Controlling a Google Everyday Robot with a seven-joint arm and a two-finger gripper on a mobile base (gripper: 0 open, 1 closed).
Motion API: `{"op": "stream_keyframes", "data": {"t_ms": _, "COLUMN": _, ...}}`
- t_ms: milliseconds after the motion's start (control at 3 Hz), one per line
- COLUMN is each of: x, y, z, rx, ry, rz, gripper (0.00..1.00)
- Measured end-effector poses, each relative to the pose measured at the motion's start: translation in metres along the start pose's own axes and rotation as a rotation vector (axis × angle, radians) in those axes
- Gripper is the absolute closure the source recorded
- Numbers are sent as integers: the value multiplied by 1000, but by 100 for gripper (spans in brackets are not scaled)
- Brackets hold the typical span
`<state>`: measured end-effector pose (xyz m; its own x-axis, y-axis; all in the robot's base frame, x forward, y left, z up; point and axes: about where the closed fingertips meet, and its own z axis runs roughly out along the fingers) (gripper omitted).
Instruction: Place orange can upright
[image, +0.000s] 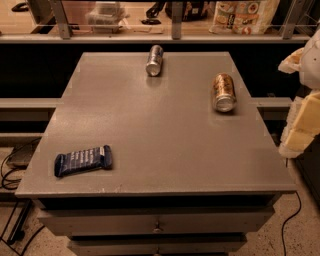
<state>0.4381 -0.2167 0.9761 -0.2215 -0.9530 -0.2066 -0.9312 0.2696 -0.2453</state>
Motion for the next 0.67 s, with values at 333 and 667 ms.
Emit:
{"op": "stream_keyframes", "data": {"t_ms": 333, "x": 0, "y": 0, "z": 0, "rx": 0, "ry": 0, "rz": 0, "gripper": 0}}
{"op": "stream_keyframes", "data": {"t_ms": 667, "x": -4, "y": -9, "z": 6, "rx": 18, "ry": 11, "rz": 65, "gripper": 0}}
